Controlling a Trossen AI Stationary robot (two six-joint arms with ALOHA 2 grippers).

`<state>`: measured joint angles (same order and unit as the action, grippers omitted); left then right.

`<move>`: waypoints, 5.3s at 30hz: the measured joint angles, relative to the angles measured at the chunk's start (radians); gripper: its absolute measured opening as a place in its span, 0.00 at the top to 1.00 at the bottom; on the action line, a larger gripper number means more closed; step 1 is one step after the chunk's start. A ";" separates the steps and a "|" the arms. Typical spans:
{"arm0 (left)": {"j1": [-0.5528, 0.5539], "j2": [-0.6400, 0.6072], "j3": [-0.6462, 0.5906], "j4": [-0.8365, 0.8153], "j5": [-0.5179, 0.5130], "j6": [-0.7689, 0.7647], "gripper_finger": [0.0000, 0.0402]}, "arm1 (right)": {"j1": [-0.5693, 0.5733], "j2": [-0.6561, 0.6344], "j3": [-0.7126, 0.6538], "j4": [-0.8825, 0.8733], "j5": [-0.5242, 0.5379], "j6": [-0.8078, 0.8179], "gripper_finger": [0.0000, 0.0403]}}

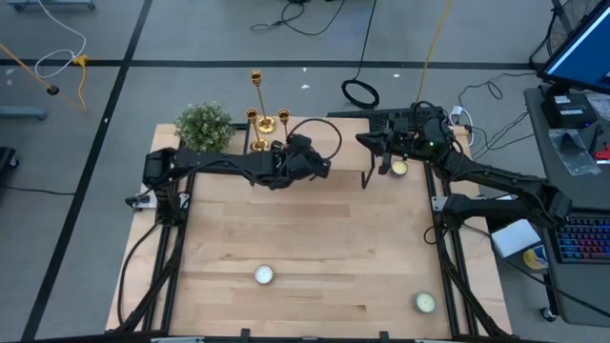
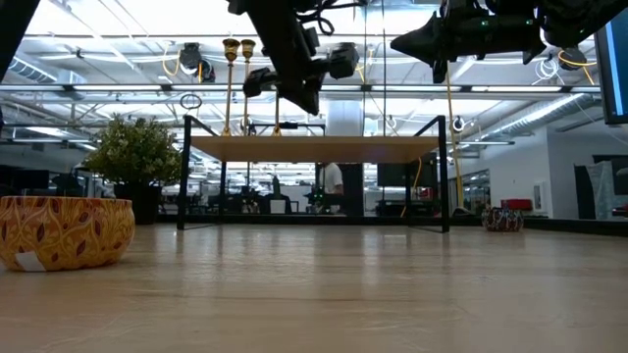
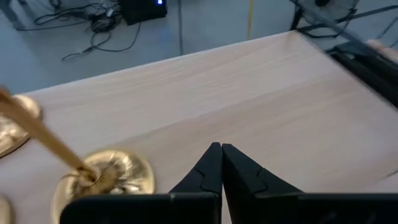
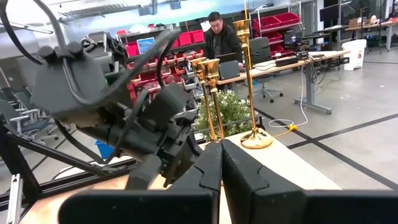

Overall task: Pick & Place candle stick holders
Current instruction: Put the gold candle holder on the shelf

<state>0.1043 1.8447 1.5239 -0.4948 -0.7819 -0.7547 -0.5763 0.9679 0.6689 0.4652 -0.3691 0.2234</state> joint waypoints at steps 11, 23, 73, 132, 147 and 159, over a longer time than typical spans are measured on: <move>0.000 0.001 0.000 -0.098 -0.047 -0.074 0.99 | 0.000 0.000 0.000 0.001 0.000 0.000 0.99; 0.002 0.001 0.000 -0.151 -0.075 -0.121 0.99 | 0.000 0.000 0.000 0.001 0.000 0.000 0.99; -0.074 0.115 0.000 0.057 -0.239 -0.002 0.99 | 0.000 0.000 0.000 -0.051 0.003 -0.033 0.99; 0.038 0.115 0.000 -0.115 -0.250 -0.094 0.99 | 0.000 0.000 0.000 -0.051 0.005 -0.034 0.99; 0.052 0.115 0.000 -0.116 -0.261 -0.097 0.99 | 0.000 0.000 0.000 -0.051 0.005 -0.034 0.99; 0.062 0.115 0.000 -0.168 -0.266 -0.168 0.99 | 0.000 0.000 0.000 -0.052 0.005 -0.034 0.99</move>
<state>0.1661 1.9598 1.5234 -0.6628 -1.0481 -0.9230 -0.5763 0.9680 0.6689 0.4134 -0.3637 0.1894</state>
